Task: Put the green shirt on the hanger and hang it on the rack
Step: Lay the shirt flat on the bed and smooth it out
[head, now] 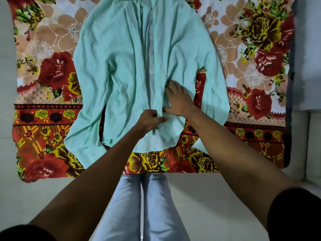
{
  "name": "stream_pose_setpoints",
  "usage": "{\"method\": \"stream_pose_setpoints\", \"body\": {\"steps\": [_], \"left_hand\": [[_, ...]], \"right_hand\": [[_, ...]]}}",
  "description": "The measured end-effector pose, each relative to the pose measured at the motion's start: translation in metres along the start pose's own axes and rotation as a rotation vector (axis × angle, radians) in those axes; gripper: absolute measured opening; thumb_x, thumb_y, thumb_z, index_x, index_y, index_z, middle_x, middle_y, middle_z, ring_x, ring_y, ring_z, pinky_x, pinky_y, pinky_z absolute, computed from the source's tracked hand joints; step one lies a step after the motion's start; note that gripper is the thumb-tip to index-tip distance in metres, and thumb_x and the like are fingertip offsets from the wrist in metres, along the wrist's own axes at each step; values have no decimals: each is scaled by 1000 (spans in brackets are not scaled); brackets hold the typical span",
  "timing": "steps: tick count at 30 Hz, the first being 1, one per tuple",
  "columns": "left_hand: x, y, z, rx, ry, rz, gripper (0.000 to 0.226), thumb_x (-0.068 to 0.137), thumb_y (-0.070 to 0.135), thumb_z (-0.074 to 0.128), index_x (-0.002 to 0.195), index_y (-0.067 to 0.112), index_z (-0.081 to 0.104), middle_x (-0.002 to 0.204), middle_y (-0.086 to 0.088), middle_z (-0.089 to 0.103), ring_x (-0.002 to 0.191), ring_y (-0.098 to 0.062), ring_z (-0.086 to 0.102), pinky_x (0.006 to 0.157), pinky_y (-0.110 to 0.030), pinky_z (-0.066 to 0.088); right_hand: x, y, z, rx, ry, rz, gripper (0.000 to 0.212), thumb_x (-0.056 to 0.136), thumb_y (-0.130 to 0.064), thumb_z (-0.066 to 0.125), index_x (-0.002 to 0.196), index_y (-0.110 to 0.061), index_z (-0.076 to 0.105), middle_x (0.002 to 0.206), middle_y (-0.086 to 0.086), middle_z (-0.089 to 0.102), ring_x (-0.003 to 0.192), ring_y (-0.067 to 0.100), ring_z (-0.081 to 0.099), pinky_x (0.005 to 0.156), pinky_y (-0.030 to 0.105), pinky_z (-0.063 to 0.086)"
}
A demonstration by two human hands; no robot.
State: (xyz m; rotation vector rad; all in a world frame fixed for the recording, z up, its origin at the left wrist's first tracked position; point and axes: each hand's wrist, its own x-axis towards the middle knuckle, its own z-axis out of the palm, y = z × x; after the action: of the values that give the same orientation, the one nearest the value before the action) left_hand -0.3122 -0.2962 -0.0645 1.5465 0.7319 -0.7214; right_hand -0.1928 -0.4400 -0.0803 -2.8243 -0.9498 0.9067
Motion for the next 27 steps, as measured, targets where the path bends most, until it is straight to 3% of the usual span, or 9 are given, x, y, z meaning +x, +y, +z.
{"method": "stream_pose_setpoints", "body": {"steps": [4, 6, 8, 11, 13, 14, 17, 23, 27], "left_hand": [[-19, -4, 7, -85, -116, -11, 38, 82, 12, 83, 116, 3, 68, 107, -20, 74, 92, -31, 72, 61, -34, 59], [-23, -8, 13, -80, -146, -79, 48, 82, 13, 85, 121, 3, 60, 114, -16, 70, 101, -32, 72, 71, -41, 64], [-25, -7, 12, 77, -132, -128, 48, 81, 21, 86, 114, 8, 55, 106, -15, 71, 91, -33, 75, 73, -46, 65], [-19, 10, -4, 400, -1, -25, 39, 83, 37, 82, 93, 2, 66, 75, -14, 76, 64, -28, 76, 69, -41, 65], [-6, 29, -21, 483, 188, 89, 37, 86, 40, 76, 87, 3, 71, 76, -13, 75, 70, -29, 75, 71, -39, 63], [3, 38, -30, 513, 294, 136, 34, 87, 40, 73, 89, 6, 71, 82, -13, 75, 79, -31, 73, 74, -39, 60], [34, 68, -56, 487, 496, 221, 26, 87, 31, 65, 104, 12, 67, 98, -16, 73, 96, -37, 68, 80, -41, 57], [92, 99, -111, 706, 675, 459, 50, 86, 22, 66, 132, 8, 51, 123, -18, 59, 114, -40, 52, 86, -48, 44], [120, 89, -150, 826, 685, 363, 21, 87, 13, 61, 105, 4, 63, 104, -19, 64, 102, -42, 53, 79, -47, 45]], "right_hand": [[-15, 7, 6, -114, -86, 21, 120, 72, -69, 75, 161, -14, 17, 170, 18, -1, 158, 36, -2, 125, 61, 10], [-19, 8, 8, -146, -103, 35, 127, 70, -68, 77, 163, -16, 8, 170, 18, -7, 158, 36, -4, 125, 61, 8], [-19, 7, 6, -175, -143, 53, 129, 69, -67, 79, 163, -18, 5, 170, 18, -9, 158, 38, -5, 125, 61, 7], [-11, -3, -11, -14, -61, 129, 84, 81, -35, 77, 152, -13, 38, 164, 20, 22, 153, 41, 15, 122, 58, 21], [2, -14, -27, 104, 236, 190, 44, 81, -7, 66, 125, -7, 63, 138, 16, 55, 134, 38, 45, 107, 48, 42], [11, -21, -35, 164, 359, 207, 39, 77, 1, 63, 115, -6, 67, 125, 13, 62, 122, 35, 52, 97, 44, 47], [43, -44, -55, 361, 478, 104, 41, 72, 11, 57, 108, -6, 67, 114, 10, 63, 113, 31, 54, 85, 40, 50], [127, -68, -84, 573, 463, 19, 38, 87, 3, 52, 121, -5, 65, 123, 11, 63, 121, 29, 57, 103, 40, 47], [187, -68, -98, 472, 364, -38, 52, 91, 4, 46, 142, -6, 52, 145, 10, 51, 135, 27, 48, 109, 39, 44]]}}
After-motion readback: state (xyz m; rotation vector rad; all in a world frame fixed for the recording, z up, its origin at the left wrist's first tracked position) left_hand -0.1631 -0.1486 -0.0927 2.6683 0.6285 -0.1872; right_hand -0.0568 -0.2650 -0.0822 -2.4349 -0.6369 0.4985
